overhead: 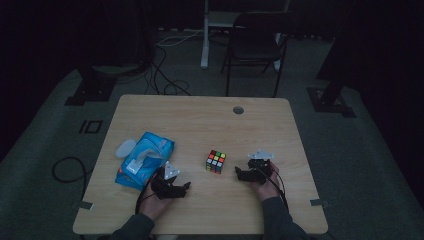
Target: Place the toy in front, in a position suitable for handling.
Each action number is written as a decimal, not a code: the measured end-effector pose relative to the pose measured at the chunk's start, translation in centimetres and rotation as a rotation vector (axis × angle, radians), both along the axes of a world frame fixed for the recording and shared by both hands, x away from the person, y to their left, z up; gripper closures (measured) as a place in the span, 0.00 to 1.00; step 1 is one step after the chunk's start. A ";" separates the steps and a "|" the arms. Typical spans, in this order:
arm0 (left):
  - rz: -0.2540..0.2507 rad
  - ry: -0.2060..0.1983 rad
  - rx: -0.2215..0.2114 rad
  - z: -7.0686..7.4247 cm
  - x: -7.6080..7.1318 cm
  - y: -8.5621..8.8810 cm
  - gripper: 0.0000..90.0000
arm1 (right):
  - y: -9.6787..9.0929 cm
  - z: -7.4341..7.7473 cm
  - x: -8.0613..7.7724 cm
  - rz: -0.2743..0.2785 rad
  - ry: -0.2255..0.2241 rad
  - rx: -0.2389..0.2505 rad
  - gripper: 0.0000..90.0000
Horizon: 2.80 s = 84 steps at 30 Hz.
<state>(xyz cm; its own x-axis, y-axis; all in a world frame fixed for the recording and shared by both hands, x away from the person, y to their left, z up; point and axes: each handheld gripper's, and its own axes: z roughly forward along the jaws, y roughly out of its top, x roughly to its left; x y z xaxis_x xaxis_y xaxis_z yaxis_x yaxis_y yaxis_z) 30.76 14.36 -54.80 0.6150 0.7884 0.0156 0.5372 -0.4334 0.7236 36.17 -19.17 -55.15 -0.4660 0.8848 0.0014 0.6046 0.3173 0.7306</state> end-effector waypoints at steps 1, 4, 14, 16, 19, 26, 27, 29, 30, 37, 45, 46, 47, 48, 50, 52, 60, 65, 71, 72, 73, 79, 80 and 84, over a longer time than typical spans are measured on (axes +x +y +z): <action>-0.002 0.002 0.001 0.0 0.0 0.0 0.24 | 0.0 0.0 0.0 0.000 0.000 0.000 0.15; -0.004 0.004 0.001 0.0 0.0 0.0 0.22 | 0.0 0.0 0.0 0.000 0.000 0.000 0.15; 0.003 0.003 0.004 0.0 -0.2 -0.1 0.22 | 0.0 0.0 0.0 0.003 -0.002 -0.001 0.15; 0.004 0.003 0.004 0.0 -0.2 -0.1 0.22 | 0.0 0.0 0.0 0.003 -0.002 -0.001 0.15; 0.005 0.004 0.005 0.0 -0.3 -0.1 0.22 | -0.1 0.0 -0.2 0.019 -0.002 -0.002 0.14; 0.002 0.011 0.012 0.3 -0.6 -0.1 0.35 | -0.1 0.0 -0.2 0.029 -0.002 -0.004 0.15; 0.009 0.008 0.030 0.5 -0.8 0.0 0.37 | -0.1 0.0 -0.3 0.034 -0.003 -0.002 0.16; 0.012 0.006 0.042 0.6 -0.9 0.1 0.38 | 0.0 0.1 -0.3 0.034 -0.002 -0.001 0.19; 0.015 0.000 0.047 0.7 -1.0 0.2 0.38 | 0.0 0.1 -0.4 0.042 -0.004 -0.002 0.22; 0.029 -0.001 0.020 1.2 -0.8 1.0 0.39 | 0.9 0.5 -1.0 0.095 -0.023 0.020 0.28; 0.035 0.001 0.031 0.9 -0.1 1.0 0.40 | 3.2 2.8 -1.8 0.262 -0.099 0.070 0.20; 0.034 0.002 0.032 0.9 -0.1 1.0 0.40 | 3.4 2.8 -1.6 0.269 -0.100 0.079 0.19; 0.035 0.003 0.031 0.9 0.0 1.0 0.40 | 3.6 2.9 -1.3 0.279 -0.100 0.083 0.18; 0.036 0.004 0.032 0.8 0.0 0.9 0.40 | 3.8 2.9 -1.0 0.288 -0.097 0.087 0.16; 0.039 0.009 0.037 0.7 0.1 0.9 0.40 | 4.2 2.8 -0.5 0.301 -0.101 0.102 0.15; 0.036 0.010 0.039 0.6 0.1 0.9 0.40 | 4.5 2.6 -0.1 0.315 -0.096 0.128 0.15; 0.034 0.013 0.036 0.6 0.2 0.9 0.40 | 6.3 2.3 1.1 0.403 -0.109 0.076 0.18; 0.034 0.013 0.034 0.6 0.2 0.9 0.40 | 6.8 1.9 1.5 0.437 -0.108 0.034 0.38; 0.037 0.014 0.031 0.6 0.2 0.9 0.40 | 6.4 2.1 2.4 0.418 -0.125 0.051 0.38; 0.037 0.014 0.031 0.6 0.2 0.9 0.40 | 6.2 2.1 2.7 0.406 -0.125 0.055 0.38; 0.038 0.014 0.029 0.6 0.2 0.9 0.40 | 6.0 2.1 3.0 0.394 -0.128 0.053 0.38; 0.037 0.017 0.030 0.6 0.2 0.9 0.40 | 5.7 2.3 4.6 0.380 -0.136 0.056 0.38; 0.038 0.017 0.027 0.6 0.2 0.9 0.40 | 5.7 2.3 4.8 0.382 -0.135 0.054 0.38; 0.034 0.025 0.021 0.6 0.2 0.9 0.40 | 5.7 2.0 5.4 0.384 -0.126 0.052 0.38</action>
<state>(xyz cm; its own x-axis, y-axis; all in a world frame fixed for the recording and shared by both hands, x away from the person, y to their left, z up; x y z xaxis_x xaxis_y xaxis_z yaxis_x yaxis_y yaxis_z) 30.94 15.25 -54.22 0.5881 0.8086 0.0175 0.5695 -0.4294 0.7009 41.58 -13.44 -53.18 -0.7619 0.6467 -0.0368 0.3543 0.4636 0.8121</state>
